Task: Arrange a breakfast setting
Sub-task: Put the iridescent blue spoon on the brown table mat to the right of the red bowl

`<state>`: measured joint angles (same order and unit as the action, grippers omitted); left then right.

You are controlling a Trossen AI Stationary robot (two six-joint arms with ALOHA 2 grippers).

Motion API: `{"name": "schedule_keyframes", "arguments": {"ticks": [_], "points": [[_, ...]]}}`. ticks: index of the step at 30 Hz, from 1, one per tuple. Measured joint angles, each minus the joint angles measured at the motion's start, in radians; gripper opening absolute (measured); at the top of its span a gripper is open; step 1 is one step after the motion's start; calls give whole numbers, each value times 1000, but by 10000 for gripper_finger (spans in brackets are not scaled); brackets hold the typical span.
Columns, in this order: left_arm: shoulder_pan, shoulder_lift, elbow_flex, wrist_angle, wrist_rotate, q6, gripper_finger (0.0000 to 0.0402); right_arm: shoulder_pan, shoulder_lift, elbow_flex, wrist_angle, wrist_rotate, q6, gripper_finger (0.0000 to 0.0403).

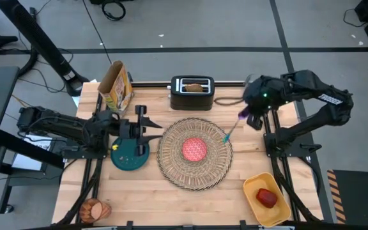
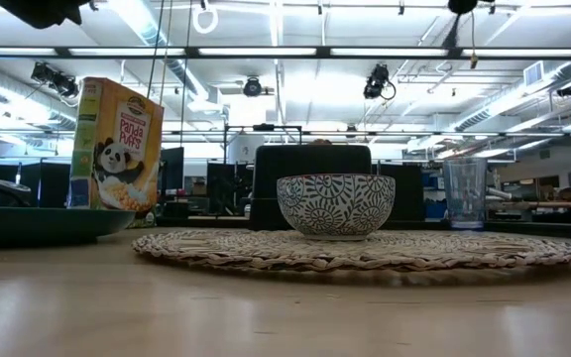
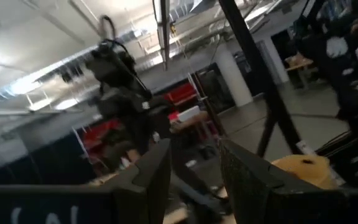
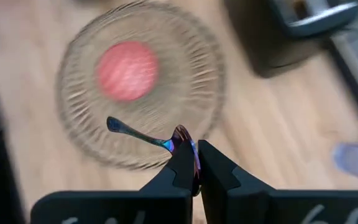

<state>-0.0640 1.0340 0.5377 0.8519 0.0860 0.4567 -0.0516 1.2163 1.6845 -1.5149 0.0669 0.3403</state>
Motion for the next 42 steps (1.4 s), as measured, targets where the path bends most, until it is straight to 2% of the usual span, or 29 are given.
{"name": "schedule_keyframes", "arguments": {"ticks": [3, 7, 11, 14, 18, 21, 24, 33, 42], "points": [[11, 0, 0, -11, 22, 22, 144, 25, 1, -59, 73, -85, -45, 14], [23, 0, 0, -35, 126, -16, 144, -4, 1, -208, 259, -259, -187, 14], [20, 0, 0, -50, 214, -64, 144, -103, 3, -410, 496, -507, -315, 14], [20, 0, 0, -67, 228, -97, 144, -206, 6, -569, 668, -656, -368, 14], [21, 0, 0, -80, 228, -132, 144, -342, 30, -720, 734, -791, -433, 14], [20, 0, 0, -86, 228, -146, 144, -420, 43, -784, 715, -817, -507, 14], [21, 0, 0, -86, 227, -158, 144, -449, 89, -822, 723, -821, -543, 14], [21, 0, 0, -73, 227, -157, 144, -376, 304, -829, 774, -803, -717, 14], [21, 0, 0, -72, 225, -157, 144, -390, 442, -829, 846, -812, -780, 21]]}}
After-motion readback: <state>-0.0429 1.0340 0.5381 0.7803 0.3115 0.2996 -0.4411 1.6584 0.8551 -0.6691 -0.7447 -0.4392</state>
